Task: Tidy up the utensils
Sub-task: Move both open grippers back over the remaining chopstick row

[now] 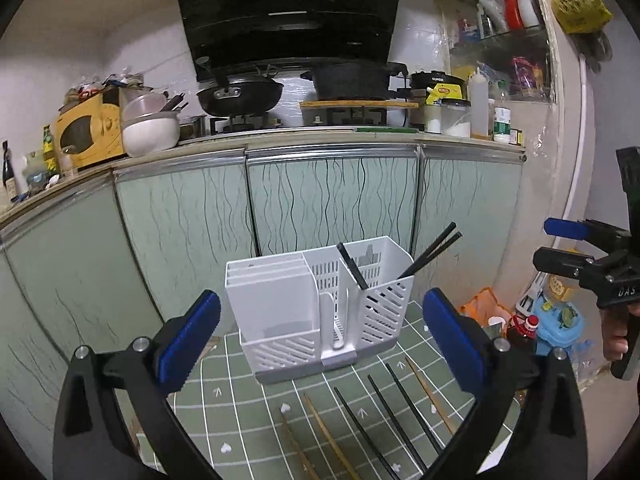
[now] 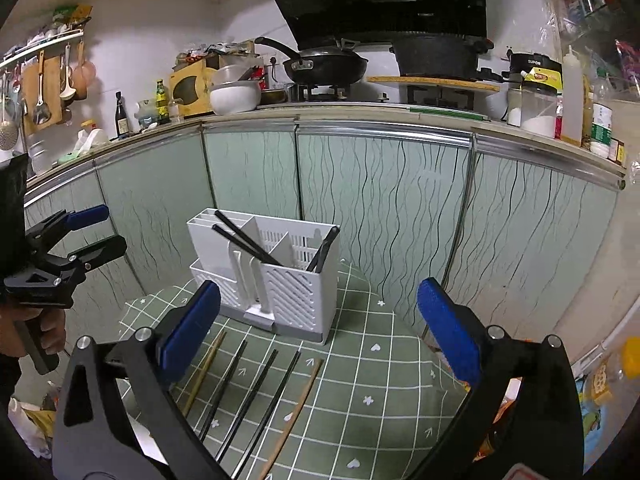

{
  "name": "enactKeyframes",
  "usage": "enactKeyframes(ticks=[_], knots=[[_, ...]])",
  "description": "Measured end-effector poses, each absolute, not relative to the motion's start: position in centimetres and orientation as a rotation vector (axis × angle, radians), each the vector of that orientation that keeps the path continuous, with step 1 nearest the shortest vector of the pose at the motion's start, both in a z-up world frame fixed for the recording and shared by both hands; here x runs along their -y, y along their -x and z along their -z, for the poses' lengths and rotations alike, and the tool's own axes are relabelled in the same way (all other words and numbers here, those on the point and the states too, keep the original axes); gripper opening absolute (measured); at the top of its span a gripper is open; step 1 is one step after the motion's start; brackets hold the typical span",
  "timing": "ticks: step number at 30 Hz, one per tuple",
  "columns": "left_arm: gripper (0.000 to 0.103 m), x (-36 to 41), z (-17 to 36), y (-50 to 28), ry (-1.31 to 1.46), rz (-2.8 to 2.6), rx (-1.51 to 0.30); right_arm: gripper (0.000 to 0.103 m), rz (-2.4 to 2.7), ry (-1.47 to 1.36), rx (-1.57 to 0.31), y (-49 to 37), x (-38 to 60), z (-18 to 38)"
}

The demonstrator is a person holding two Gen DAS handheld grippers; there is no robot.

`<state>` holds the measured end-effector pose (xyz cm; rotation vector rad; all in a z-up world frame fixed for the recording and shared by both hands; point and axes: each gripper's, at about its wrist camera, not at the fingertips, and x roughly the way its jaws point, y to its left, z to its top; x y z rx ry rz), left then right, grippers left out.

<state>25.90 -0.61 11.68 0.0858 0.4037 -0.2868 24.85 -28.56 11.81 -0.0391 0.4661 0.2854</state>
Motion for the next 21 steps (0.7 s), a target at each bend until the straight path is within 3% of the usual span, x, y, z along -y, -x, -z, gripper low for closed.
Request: enactKeyframes(ticks=[21], knots=[[0.099,-3.0,-7.6,-21.4,0.009,0.218,-0.476,0.094,-0.279,0.054,-0.524,-20.7,28.1,-8.5]])
